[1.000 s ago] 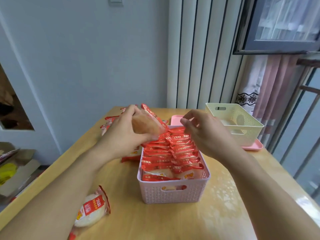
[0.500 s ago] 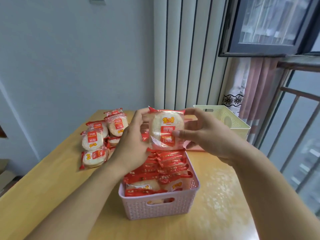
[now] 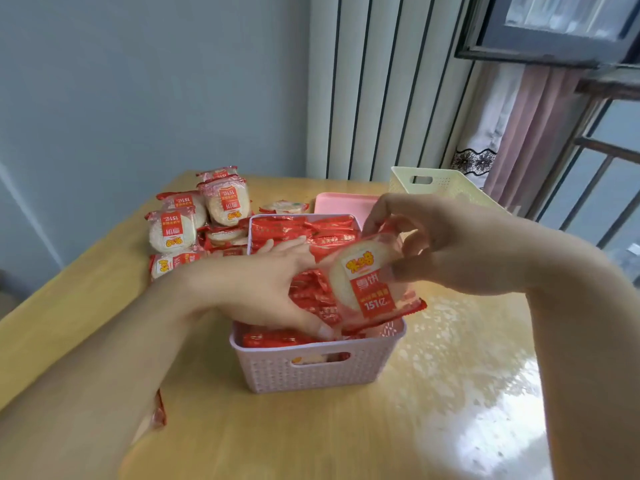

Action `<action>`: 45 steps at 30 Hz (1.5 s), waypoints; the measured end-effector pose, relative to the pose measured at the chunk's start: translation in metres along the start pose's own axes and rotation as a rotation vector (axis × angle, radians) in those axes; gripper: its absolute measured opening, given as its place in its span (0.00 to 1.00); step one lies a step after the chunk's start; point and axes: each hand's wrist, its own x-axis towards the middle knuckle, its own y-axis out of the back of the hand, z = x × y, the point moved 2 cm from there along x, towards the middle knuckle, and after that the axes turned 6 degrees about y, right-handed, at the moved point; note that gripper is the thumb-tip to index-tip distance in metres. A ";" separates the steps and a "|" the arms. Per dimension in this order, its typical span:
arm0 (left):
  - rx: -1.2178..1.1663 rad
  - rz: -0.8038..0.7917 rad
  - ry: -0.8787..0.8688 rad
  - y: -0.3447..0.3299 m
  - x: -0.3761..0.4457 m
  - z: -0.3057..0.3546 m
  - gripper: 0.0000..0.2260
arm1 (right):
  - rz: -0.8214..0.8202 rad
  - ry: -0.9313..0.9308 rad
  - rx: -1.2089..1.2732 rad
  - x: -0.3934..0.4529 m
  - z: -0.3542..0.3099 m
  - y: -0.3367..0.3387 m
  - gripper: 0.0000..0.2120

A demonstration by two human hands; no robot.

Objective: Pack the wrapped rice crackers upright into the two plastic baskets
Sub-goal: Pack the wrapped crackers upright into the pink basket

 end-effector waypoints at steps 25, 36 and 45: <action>0.051 -0.184 0.047 0.007 -0.004 -0.012 0.43 | -0.181 -0.142 -0.442 -0.007 -0.032 -0.027 0.05; 0.090 -0.129 0.123 -0.009 0.006 -0.007 0.47 | -0.181 -0.192 -0.446 0.010 -0.021 -0.045 0.12; -0.489 0.347 0.289 -0.002 -0.002 -0.031 0.42 | 0.014 -0.462 -0.145 0.018 0.026 -0.040 0.15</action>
